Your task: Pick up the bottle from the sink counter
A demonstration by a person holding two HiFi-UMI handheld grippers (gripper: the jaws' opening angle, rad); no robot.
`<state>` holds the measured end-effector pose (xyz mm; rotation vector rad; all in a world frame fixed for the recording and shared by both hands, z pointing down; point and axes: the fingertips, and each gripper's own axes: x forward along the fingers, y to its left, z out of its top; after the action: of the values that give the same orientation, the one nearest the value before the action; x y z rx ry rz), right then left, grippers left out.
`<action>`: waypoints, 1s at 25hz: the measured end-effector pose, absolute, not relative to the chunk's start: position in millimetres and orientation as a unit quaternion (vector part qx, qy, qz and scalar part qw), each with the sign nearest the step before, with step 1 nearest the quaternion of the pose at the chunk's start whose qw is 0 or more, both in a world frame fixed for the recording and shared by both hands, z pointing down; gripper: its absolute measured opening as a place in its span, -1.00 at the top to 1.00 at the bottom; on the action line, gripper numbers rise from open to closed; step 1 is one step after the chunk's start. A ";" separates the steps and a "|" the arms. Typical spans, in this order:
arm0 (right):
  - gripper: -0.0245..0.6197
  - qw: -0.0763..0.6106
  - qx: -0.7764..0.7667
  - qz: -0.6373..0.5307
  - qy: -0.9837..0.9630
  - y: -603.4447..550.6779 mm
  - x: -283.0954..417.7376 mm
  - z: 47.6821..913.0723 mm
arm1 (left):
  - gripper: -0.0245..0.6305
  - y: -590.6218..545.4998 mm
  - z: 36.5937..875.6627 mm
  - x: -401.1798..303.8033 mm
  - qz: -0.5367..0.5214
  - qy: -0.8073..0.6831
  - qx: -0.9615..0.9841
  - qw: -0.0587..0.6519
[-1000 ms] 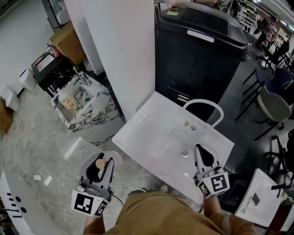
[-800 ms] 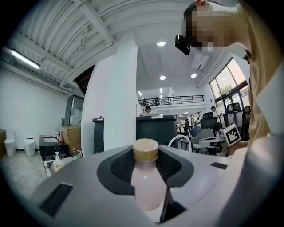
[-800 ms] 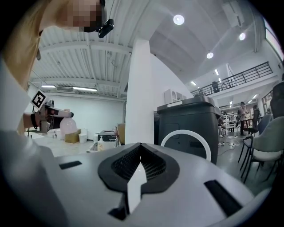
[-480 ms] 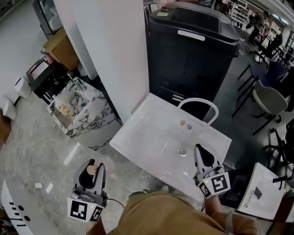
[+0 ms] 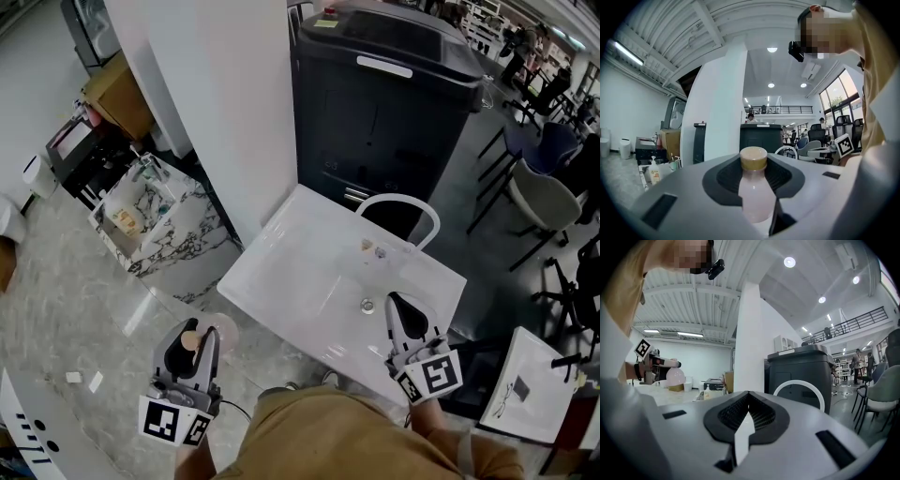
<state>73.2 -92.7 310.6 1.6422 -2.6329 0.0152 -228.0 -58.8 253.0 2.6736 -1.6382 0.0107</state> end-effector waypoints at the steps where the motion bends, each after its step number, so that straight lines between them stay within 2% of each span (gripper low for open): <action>1: 0.91 0.019 0.529 0.005 -0.849 -91.8 72.6 310.3 | 0.53 -58.9 252.8 -227.1 0.003 -0.521 0.853 0.003; 25: 0.91 0.035 0.517 -0.007 -0.855 -74.0 54.5 312.7 | 0.53 -47.7 252.5 -228.1 0.002 -0.510 0.860 0.005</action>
<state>54.5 -74.0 312.7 1.5888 -2.6296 -0.0209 -228.1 -47.7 252.5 2.6937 -1.5990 0.0051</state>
